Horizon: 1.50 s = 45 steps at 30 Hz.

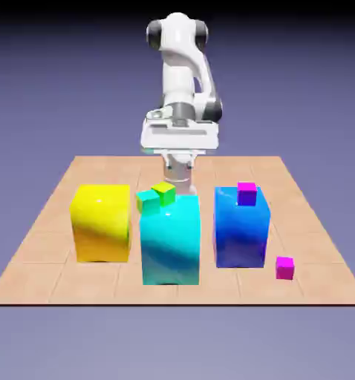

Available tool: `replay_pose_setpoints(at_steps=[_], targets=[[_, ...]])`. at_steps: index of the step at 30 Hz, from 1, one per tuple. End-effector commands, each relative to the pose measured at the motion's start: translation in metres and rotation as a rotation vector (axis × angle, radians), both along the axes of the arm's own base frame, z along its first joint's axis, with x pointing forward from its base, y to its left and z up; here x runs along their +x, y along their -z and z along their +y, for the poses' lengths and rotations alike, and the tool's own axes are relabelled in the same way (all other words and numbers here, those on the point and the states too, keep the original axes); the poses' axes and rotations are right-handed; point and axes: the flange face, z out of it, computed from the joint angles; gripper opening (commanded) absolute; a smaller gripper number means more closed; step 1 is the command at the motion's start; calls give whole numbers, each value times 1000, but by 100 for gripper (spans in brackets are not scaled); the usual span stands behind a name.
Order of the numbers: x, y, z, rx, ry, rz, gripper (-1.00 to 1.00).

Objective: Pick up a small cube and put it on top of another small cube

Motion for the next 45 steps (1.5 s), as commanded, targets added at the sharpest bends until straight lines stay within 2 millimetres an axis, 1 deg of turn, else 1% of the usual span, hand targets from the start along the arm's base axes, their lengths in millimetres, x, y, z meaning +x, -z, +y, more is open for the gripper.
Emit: replay_pose_setpoints(at_steps=[1, 5, 8, 11, 15, 18, 22, 26, 30, 32, 35, 36, 37, 38, 41, 42, 45], targets=[[8, 6, 12, -28, -39, 38, 0], [37, 32, 60, -138, -198, 185, 0], [53, 56, 98, -220, -317, 290, 0], [64, 82, 137, -301, -437, 391, 0], [71, 119, 189, -407, -595, 516, 0], [71, 148, 228, -485, -712, 603, 0], [64, 188, 277, -586, -865, 711, 0], [50, 228, 324, -683, -1011, 810, 0], [30, 267, 366, -775, -1149, 901, 0], [29, 268, 367, -777, -1153, 903, 0], [27, 334, 350, -777, -1152, 903, 0], [27, 335, 349, -777, -1153, 903, 0], [27, 335, 349, -777, -1153, 903, -100], [27, 335, 349, -777, -1153, 903, -100], [30, 270, 367, -777, -1152, 903, -100], [30, 261, 365, -755, -1116, 921, -100], [35, 217, 349, -684, -983, 969, -100]])
